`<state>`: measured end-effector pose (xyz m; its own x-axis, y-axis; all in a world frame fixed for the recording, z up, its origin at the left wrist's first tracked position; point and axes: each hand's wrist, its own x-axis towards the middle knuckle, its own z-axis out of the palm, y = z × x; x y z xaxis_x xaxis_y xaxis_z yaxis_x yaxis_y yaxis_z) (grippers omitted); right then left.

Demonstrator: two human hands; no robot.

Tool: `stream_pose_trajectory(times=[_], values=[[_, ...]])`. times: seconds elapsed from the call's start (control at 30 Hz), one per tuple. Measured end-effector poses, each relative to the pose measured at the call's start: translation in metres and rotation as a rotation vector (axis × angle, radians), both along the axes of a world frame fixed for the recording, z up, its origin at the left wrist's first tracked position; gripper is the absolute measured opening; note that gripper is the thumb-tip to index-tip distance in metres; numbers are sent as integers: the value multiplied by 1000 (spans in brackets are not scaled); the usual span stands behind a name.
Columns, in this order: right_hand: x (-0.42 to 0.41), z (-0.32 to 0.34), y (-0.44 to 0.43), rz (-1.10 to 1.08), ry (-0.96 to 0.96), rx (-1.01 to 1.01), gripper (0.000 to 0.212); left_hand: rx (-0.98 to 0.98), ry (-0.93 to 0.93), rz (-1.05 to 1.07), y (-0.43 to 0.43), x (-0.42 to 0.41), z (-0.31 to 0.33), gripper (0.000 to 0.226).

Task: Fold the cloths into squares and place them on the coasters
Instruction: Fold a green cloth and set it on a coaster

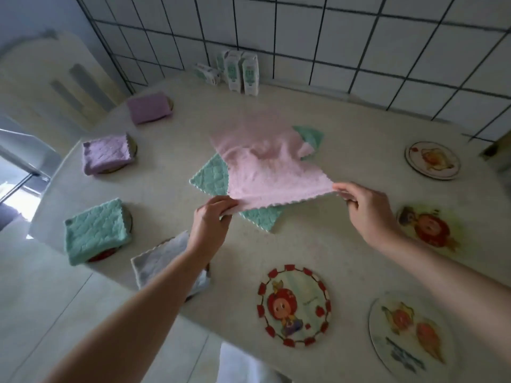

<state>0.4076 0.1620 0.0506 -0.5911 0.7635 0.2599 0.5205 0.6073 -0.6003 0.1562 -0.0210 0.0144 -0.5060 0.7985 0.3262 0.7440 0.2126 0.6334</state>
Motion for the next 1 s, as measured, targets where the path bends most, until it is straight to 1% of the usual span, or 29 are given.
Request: stream_pose_trajectory(times=[0.07, 0.17, 0.3, 0.43, 0.5, 0.6, 0.7, 0.8, 0.9, 0.97, 1.0], values=[[32, -13, -18, 20, -70, -28, 45, -85, -55, -1, -24, 30, -18, 35], [73, -31, -47, 51, -141, -69, 49, -174, -61, -13, -57, 63, -35, 40], [112, -44, -84, 94, -154, -144, 52, -224, -64, 8, -88, 93, -44, 39], [145, -58, -111, 113, -203, -199, 54, -221, -72, 28, -116, 115, -49, 43], [158, -61, -118, 107, -219, -202, 48, -206, -68, 21, -126, 124, -50, 44], [168, -51, -125, 72, -254, -210, 35, -172, -89, 6, -138, 134, -47, 39], [170, -44, -125, 31, -216, -255, 26, -223, -225, 61, -144, 136, -44, 31], [161, -40, -120, -49, -201, -399, 19, -269, -380, 147, -132, 128, -35, 26], [141, -43, -108, -104, -57, -601, 9, -284, -557, 236, -107, 111, -26, 19], [124, -48, -94, -201, 35, -662, 9, -284, -725, 281, -90, 98, -26, 11], [115, -52, -86, -252, 54, -673, 8, -288, -777, 307, -83, 91, -29, 9]])
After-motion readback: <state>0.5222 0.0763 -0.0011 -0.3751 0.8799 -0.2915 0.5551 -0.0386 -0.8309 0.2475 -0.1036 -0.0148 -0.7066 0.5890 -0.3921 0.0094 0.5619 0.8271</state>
